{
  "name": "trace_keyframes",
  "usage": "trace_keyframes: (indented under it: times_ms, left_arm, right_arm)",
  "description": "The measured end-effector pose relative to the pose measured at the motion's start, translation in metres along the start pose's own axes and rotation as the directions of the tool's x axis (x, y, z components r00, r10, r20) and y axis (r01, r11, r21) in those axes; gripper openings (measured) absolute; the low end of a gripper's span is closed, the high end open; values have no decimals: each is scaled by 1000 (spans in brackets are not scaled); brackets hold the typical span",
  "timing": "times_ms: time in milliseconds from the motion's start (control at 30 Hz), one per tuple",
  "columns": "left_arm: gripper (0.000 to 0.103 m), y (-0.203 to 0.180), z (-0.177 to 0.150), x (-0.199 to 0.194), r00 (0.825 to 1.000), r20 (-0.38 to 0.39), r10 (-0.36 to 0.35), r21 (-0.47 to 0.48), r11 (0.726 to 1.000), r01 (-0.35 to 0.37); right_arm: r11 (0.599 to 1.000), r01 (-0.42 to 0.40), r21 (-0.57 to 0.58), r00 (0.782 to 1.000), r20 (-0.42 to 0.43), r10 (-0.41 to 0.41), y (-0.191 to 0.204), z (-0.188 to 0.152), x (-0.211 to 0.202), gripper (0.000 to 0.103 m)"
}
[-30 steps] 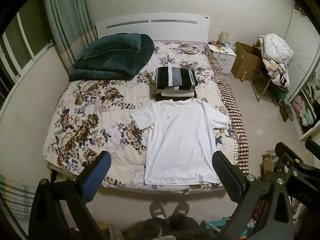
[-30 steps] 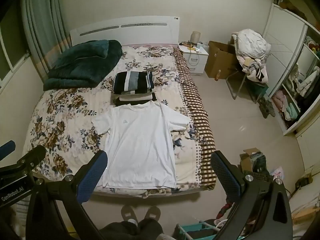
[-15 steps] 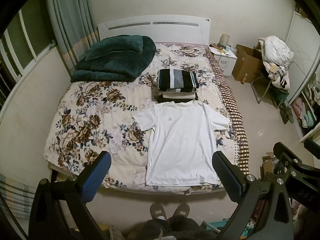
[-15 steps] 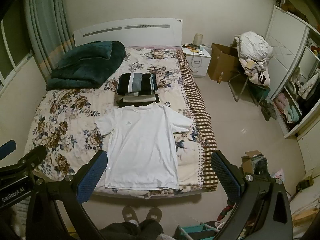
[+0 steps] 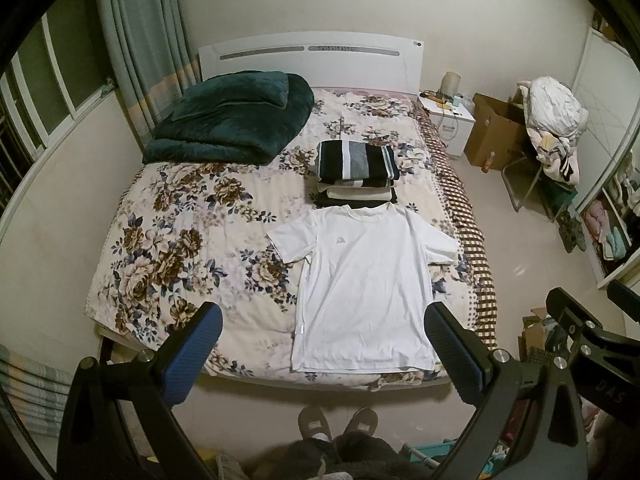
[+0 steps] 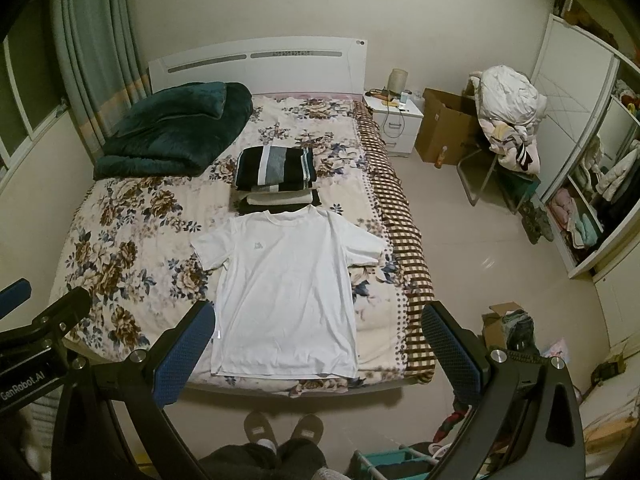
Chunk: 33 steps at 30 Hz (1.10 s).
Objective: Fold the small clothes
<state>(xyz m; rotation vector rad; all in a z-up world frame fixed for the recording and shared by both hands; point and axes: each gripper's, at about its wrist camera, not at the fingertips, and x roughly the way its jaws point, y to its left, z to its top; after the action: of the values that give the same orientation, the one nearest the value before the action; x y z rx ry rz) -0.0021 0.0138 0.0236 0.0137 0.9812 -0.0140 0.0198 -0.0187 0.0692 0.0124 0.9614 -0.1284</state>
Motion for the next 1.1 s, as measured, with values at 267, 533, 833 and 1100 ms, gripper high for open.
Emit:
trace_keyframes:
  times_ms: [267,533,833,1100]
  left_arm:
    - [103,0,-1,0,1000,1,-4,-3,1000,4]
    - [103,3,0,-1,1000,3,-5,-5,1000,5]
    - [103,4,0,-1,1000,6,-7,-5,1000,7]
    - [103,6,-1,-2,1000,7,-10,-7,1000,10]
  right_arm:
    - [1000,2,-1,1000,3,-2,1,-1,-1,103]
    - [1000,-1,-2,1000,5,1,3,1,-3,103]
    - [1000,1,1,1000,7,-1,5,0,-3,103]
    - [1000,2,-1,1000,9,-2,4,-1,-3,103]
